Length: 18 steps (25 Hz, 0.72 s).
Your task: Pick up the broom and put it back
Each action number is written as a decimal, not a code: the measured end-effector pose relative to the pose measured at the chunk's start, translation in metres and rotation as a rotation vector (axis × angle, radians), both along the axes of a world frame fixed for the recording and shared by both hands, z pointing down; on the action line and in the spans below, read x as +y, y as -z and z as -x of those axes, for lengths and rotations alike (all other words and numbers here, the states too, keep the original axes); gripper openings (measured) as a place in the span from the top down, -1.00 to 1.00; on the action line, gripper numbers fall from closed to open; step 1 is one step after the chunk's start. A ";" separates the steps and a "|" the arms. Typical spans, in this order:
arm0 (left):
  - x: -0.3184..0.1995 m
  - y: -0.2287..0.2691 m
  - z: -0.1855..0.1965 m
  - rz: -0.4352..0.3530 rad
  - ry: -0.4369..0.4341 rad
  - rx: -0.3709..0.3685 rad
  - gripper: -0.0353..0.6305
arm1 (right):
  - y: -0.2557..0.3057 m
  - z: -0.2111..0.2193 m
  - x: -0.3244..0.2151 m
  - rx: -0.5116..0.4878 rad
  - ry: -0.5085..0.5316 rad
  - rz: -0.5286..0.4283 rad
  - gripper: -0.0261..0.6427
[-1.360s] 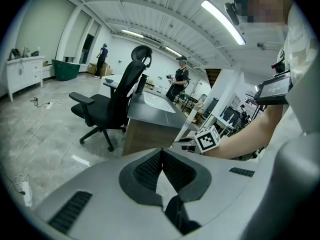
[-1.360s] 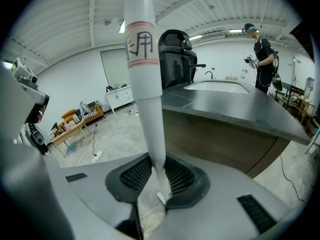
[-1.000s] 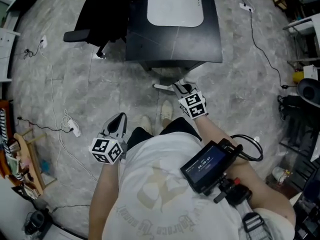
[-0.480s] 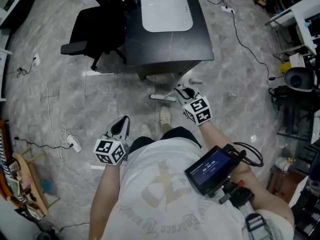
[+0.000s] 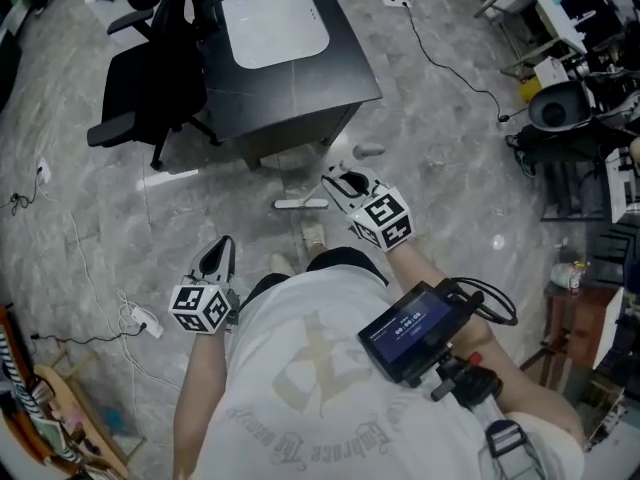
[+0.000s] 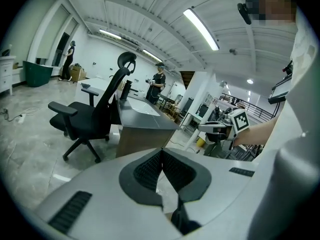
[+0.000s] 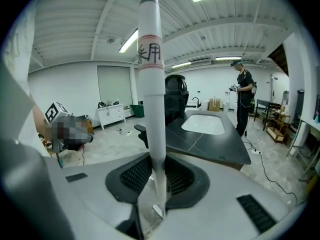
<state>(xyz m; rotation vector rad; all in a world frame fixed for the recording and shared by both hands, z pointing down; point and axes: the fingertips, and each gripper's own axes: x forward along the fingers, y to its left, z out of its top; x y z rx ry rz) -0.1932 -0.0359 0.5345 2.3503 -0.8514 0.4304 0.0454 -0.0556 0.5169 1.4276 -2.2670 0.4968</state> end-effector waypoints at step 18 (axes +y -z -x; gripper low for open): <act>0.012 0.041 -0.049 -0.132 -0.219 0.055 0.86 | 0.087 -0.020 0.053 -0.044 -0.129 -0.187 0.64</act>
